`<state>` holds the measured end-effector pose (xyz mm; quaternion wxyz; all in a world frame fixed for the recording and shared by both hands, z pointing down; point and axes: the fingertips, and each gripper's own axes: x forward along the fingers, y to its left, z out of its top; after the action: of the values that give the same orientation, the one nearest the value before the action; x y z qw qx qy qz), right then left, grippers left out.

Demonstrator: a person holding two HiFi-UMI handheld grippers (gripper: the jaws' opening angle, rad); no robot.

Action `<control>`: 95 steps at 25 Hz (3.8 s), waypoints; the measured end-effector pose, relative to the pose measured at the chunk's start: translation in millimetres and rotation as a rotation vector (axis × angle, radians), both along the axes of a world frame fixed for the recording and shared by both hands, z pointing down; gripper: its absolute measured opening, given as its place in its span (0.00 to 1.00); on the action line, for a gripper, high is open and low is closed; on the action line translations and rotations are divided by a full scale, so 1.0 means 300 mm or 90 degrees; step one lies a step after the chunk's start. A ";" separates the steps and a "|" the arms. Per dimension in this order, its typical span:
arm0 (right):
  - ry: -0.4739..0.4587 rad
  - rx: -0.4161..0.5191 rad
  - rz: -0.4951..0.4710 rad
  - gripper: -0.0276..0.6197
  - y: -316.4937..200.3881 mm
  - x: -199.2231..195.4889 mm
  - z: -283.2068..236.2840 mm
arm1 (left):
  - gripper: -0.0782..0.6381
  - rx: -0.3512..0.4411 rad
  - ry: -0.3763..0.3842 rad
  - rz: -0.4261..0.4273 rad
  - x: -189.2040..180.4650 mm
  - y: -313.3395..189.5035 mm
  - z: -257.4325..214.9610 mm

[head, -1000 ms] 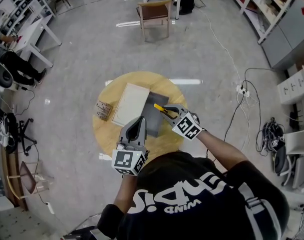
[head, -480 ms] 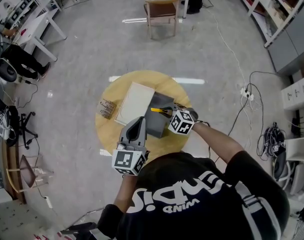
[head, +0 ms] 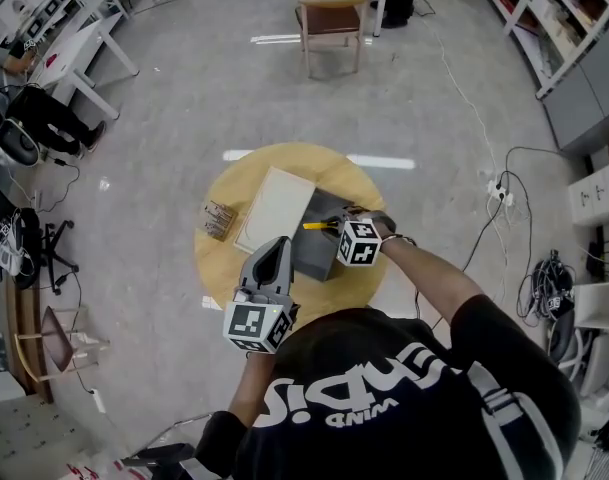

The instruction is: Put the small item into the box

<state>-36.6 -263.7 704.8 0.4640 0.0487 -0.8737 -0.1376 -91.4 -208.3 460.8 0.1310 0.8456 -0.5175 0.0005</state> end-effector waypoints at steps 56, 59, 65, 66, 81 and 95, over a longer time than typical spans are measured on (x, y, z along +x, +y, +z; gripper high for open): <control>0.236 -0.028 -0.064 0.18 -0.046 -0.024 0.208 | 0.12 -0.028 0.009 -0.031 -0.104 -0.064 0.053; 0.224 -0.026 -0.045 0.19 -0.064 -0.009 0.190 | 0.12 -0.024 0.009 -0.029 -0.097 -0.062 0.048; 0.165 -0.049 0.006 0.14 -0.066 -0.009 0.122 | 0.12 -0.020 0.014 -0.024 -0.095 -0.055 0.043; 0.147 -0.053 0.018 0.11 -0.062 -0.013 0.105 | 0.12 -0.019 0.015 -0.024 -0.093 -0.053 0.042; -0.152 -0.016 0.146 0.05 0.035 -0.049 -0.368 | 0.12 0.000 0.017 0.003 -0.037 -0.004 0.013; -0.451 0.017 0.351 0.05 0.145 0.161 -0.758 | 0.12 0.029 0.001 0.029 0.029 0.076 -0.038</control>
<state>11.6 -220.3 477.5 0.1552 0.3298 -0.9312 0.0052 -82.8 -185.5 449.5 0.1121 0.8597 -0.4983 -0.0086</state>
